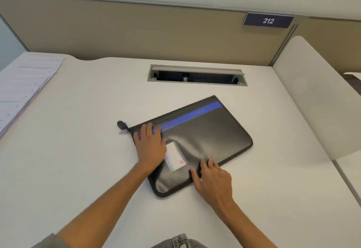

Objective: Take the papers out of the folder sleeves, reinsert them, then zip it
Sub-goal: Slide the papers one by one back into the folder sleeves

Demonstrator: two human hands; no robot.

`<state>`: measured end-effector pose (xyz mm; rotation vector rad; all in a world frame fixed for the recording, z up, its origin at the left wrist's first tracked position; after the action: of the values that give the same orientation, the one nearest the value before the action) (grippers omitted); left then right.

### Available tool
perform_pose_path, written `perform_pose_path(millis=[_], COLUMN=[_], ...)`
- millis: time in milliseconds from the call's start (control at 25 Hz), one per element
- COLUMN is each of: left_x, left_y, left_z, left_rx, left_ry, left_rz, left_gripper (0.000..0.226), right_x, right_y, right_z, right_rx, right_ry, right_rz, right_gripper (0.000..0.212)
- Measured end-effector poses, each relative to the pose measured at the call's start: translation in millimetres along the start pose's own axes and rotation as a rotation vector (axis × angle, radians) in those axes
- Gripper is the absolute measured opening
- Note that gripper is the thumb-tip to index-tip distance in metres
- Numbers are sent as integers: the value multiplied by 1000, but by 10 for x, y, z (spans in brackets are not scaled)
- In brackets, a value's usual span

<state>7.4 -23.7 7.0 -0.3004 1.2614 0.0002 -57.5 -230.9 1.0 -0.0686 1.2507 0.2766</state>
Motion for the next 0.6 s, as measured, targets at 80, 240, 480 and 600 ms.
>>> perform_pose_path(millis=[80, 240, 480, 600], left_x=[112, 231, 281, 178], left_y=[-176, -484, -176, 228], left_z=[-296, -854, -749, -466], left_rx=[18, 148, 426, 421], left_ry=[122, 331, 225, 194], left_rz=[2, 8, 27, 15], left_gripper=[68, 123, 101, 101], right_x=[-132, -26, 236, 132], right_y=[-8, -631, -902, -659], right_z=[64, 482, 455, 310], right_rx=[-25, -25, 5, -7], right_ry=[-55, 15, 300, 228], right_rz=[70, 113, 103, 32], right_gripper=[32, 38, 87, 98])
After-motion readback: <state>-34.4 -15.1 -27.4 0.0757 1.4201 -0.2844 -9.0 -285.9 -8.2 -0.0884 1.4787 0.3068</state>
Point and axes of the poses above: each hand's wrist, its own z-axis towards the middle knuckle, its own x-axis out of the palm, y = z × x, the point moved 6 cm from there along z, towards the middle knuckle, and after that the axes turned 8 degrees about -y, right-handed, at the moved point
